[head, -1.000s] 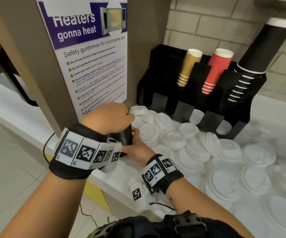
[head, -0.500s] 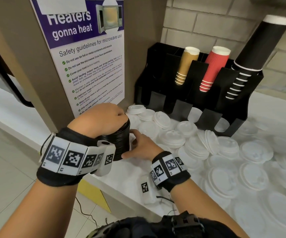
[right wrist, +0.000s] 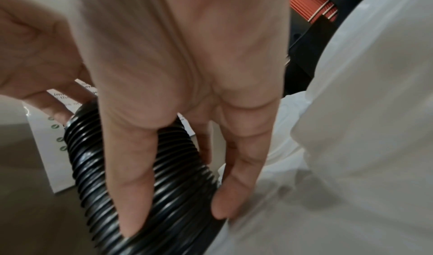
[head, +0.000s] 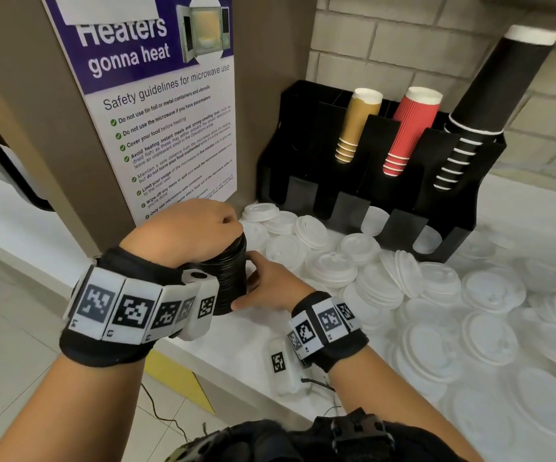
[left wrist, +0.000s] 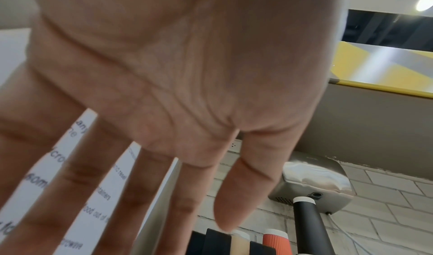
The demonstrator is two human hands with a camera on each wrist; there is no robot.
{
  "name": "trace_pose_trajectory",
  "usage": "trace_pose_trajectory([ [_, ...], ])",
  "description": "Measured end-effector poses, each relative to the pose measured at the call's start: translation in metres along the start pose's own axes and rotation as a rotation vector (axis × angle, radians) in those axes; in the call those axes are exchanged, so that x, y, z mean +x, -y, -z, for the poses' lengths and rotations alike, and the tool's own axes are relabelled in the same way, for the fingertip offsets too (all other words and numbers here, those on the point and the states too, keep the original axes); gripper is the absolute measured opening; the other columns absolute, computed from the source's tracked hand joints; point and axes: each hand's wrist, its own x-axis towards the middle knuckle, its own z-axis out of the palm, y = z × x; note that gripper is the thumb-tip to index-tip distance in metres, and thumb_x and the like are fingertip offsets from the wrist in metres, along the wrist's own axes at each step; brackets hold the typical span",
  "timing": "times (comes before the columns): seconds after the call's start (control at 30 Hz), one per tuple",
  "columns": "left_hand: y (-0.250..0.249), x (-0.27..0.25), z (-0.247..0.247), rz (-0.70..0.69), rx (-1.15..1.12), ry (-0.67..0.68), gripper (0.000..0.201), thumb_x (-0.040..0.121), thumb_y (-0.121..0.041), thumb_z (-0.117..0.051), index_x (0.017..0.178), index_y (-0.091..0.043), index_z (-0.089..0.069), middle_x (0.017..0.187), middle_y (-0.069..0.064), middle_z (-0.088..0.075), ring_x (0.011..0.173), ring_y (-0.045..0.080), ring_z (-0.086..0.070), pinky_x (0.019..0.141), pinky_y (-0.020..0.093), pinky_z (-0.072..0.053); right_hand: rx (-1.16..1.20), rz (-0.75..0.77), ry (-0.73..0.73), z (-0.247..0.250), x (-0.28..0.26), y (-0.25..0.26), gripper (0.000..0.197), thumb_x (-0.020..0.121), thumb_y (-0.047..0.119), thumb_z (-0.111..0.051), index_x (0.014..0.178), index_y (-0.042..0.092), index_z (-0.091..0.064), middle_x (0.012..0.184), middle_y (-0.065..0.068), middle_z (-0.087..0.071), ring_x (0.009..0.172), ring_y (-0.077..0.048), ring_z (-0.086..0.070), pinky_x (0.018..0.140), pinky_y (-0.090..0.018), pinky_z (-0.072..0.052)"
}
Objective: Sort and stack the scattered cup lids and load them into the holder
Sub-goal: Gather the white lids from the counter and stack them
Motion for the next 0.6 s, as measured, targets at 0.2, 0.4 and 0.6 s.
trace_pose_trajectory([
  [0.2,-0.020,0.001,0.008,-0.209,-0.116,-0.132,0.026,0.094,-0.033,-0.046,0.115,-0.033,-0.061,0.108,-0.012,-0.062,0.096,0.010,-0.057,0.083,0.029,-0.045,0.005,-0.035,-0.049,0.038,-0.019,0.006,0.050,0.072,0.015,-0.079,0.112,0.023,-0.049,0.098,0.000,-0.055,0.082,-0.014,-0.057,0.068,-0.022,-0.046],
  [0.4,-0.059,0.012,-0.009,-0.610,-0.544,-0.046,0.023,0.092,-0.020,-0.057,0.105,-0.037,-0.067,0.102,-0.016,-0.065,0.093,0.003,-0.061,0.081,0.014,-0.048,0.004,-0.082,-0.426,0.152,-0.039,0.013,0.012,0.081,0.020,-0.071,0.091,0.015,-0.064,0.086,-0.004,-0.066,0.077,-0.017,-0.063,0.075,-0.031,-0.055],
  [0.6,-0.080,0.045,-0.046,-0.504,-0.935,0.044,0.026,0.093,-0.004,-0.052,0.099,-0.022,-0.070,0.087,-0.010,-0.068,0.081,0.010,-0.065,0.084,0.025,-0.052,-0.252,-0.388,-0.567,0.222,0.000,-0.013,0.035,0.095,0.015,-0.046,0.126,0.001,-0.056,0.117,-0.017,-0.058,0.103,-0.025,-0.051,0.076,-0.029,-0.040],
])
